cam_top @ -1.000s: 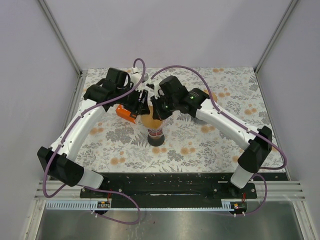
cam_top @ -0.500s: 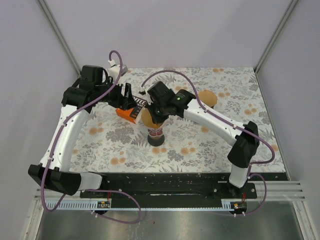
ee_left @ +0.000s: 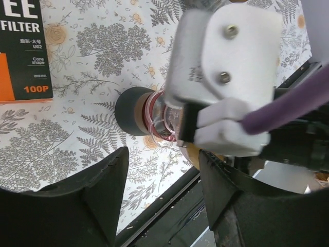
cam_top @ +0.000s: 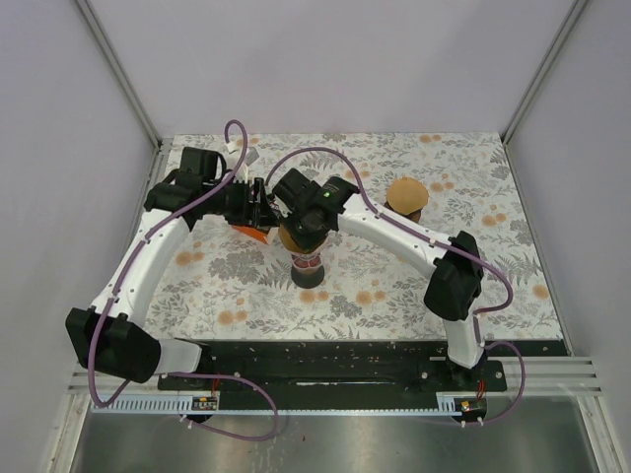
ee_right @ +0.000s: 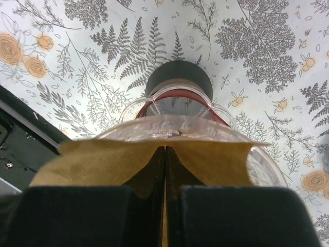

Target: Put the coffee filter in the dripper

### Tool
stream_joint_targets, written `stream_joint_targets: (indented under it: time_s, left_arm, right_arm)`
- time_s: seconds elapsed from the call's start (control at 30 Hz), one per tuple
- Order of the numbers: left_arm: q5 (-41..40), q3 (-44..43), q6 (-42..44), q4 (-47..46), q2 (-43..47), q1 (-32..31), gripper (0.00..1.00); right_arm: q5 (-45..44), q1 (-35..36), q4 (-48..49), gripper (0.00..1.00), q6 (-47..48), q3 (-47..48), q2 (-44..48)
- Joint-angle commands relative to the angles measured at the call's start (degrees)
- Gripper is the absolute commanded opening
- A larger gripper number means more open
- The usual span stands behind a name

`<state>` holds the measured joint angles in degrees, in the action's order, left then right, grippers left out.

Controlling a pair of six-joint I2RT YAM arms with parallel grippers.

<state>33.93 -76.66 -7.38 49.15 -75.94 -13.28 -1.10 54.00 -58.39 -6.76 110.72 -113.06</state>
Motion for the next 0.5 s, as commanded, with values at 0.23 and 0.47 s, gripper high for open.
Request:
stream_joint_targets:
  time_s: [0.23, 0.47]
  left_arm:
    - [5.6, 3.4, -4.5, -7.1, -0.3, 0.3, 0.56]
    - [5.9, 4.8, -5.2, -7.9, -0.4, 0.3, 0.5]
  right_arm:
    - [-1.1, 0.3, -5.1, 0.0, 0.3, 6.3, -4.9]
    - [-0.5, 0.3, -5.2, 0.0, 0.3, 5.4, -6.7]
